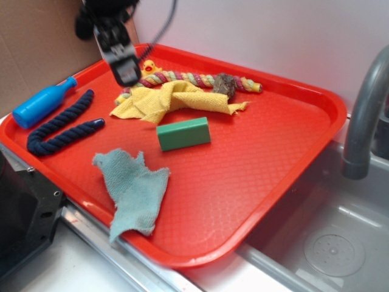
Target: Grab the green block.
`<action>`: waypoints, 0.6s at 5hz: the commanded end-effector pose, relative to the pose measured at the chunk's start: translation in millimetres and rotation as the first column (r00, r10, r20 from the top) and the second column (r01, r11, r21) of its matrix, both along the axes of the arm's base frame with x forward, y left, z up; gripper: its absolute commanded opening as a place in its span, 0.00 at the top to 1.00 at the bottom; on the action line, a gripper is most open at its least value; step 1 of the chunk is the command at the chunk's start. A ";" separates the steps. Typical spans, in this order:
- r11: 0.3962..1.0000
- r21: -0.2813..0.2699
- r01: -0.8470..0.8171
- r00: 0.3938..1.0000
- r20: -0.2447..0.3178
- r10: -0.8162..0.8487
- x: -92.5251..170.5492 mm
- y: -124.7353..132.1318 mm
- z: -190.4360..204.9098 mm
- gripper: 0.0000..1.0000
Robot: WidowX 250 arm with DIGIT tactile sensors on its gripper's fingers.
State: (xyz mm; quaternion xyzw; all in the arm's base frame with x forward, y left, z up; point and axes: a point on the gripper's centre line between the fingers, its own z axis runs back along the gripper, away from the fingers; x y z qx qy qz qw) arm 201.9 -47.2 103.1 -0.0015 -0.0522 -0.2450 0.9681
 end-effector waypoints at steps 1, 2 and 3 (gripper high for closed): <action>0.999 -0.005 0.050 0.999 -0.008 -0.050 21.6 -14.8 -35.9 0.00; 0.998 -0.008 0.069 0.997 -0.041 -0.069 30.6 -18.6 -53.6 0.00; 0.995 0.029 0.100 0.994 -0.040 -0.098 37.4 -30.0 -67.8 0.00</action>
